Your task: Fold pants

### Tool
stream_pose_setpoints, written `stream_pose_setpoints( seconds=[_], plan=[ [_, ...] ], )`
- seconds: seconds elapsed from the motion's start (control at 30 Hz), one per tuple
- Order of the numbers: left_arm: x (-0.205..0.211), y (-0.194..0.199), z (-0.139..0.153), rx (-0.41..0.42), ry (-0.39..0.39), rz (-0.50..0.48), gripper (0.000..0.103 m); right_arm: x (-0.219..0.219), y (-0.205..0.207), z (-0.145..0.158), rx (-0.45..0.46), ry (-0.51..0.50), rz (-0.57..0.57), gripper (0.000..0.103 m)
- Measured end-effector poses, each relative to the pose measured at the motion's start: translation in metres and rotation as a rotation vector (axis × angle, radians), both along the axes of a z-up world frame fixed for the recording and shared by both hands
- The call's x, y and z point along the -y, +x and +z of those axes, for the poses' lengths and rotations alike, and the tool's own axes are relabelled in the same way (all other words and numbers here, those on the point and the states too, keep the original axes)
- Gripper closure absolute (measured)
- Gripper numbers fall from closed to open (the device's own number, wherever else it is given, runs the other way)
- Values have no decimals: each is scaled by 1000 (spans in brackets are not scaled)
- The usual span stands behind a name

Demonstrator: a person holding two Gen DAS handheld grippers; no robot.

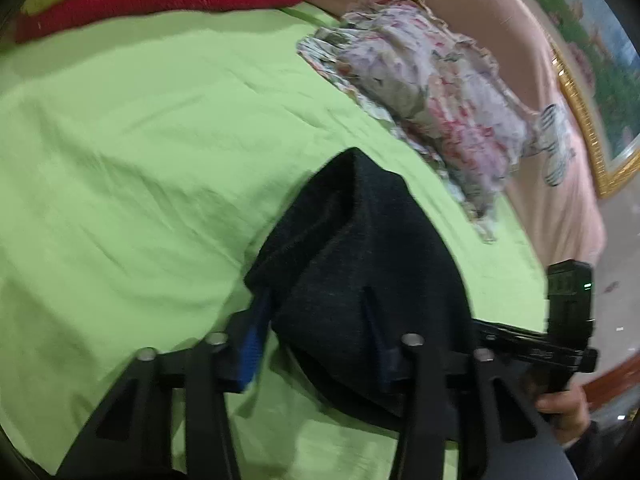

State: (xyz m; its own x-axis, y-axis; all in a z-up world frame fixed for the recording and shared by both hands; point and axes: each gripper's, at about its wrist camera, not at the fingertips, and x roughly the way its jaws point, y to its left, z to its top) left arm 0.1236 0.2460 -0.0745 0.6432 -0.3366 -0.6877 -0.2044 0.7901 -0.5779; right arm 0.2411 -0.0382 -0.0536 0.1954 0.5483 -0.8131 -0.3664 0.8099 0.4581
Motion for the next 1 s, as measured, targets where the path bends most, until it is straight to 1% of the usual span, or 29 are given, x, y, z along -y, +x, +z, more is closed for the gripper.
stream_pose_setpoints(
  seconds=[0.03, 0.07, 0.13, 0.23, 0.27, 0.37, 0.43, 0.5, 0.53, 0.57, 0.63, 0.67, 0.7, 0.73, 0.77, 0.8, 0.83, 0.87, 0.9, 0.93, 0.97, 1.0],
  plan=[
    [-3, -2, 0, 11, -33, -8, 68, -1, -2, 2, 6, 3, 2, 83],
    [-4, -3, 1, 19, -46, -13, 70, -5, -5, 7, 27, -16, 7, 88],
    [-6, -9, 6, 41, -61, -16, 73, -14, -15, 20, 98, -72, 12, 93],
    [-9, -27, 30, 100, -37, -11, 74, -26, -32, 55, 227, -116, -15, 94],
    [-15, -39, 44, 135, -30, -8, 74, -29, -35, 63, 256, -115, -21, 94],
    [-38, -67, 72, 202, -21, 14, 74, -37, -49, 96, 352, -47, -52, 94],
    [-55, -83, 85, 228, -27, 30, 74, -48, -51, 104, 380, -14, -54, 94],
    [-68, -93, 91, 223, 5, 45, 74, -71, -48, 101, 383, 22, -42, 94],
    [-77, -99, 89, 213, 44, 60, 74, -79, -46, 96, 374, 30, -32, 94],
    [-81, -101, 87, 205, 62, 65, 74, -92, -43, 89, 370, 32, -28, 94],
    [-93, -102, 74, 169, 92, 81, 74, -116, -38, 72, 356, 12, -20, 94],
    [-100, -99, 61, 136, 104, 85, 74, -129, -33, 59, 339, 5, -28, 94],
    [-104, -97, 54, 111, 112, 84, 73, -136, -31, 51, 332, -1, -23, 94],
    [-108, -93, 40, 52, 134, 83, 73, -142, -29, 45, 327, -20, -19, 94],
    [-111, -92, 32, 27, 139, 85, 72, -148, -26, 35, 311, -54, -26, 93],
    [-114, -92, 26, 8, 128, 86, 71, -147, -27, 31, 294, -48, -25, 92],
    [-118, -96, 24, 8, 107, 90, 68, -143, -29, 30, 282, -27, -30, 92],
    [-119, -102, 27, 17, 115, 97, 66, -135, -34, 32, 275, 0, -44, 92],
    [-120, -106, 31, 28, 132, 99, 65, -124, -41, 38, 279, 32, -70, 91],
    [-120, -110, 36, 41, 154, 103, 60, -119, -47, 41, 284, 45, -91, 91],
    [-121, -117, 45, 58, 196, 123, 53, -106, -55, 47, 289, 69, -122, 91],
    [-121, -123, 49, 69, 216, 136, 52, -92, -64, 52, 295, 110, -154, 91]
  ],
)
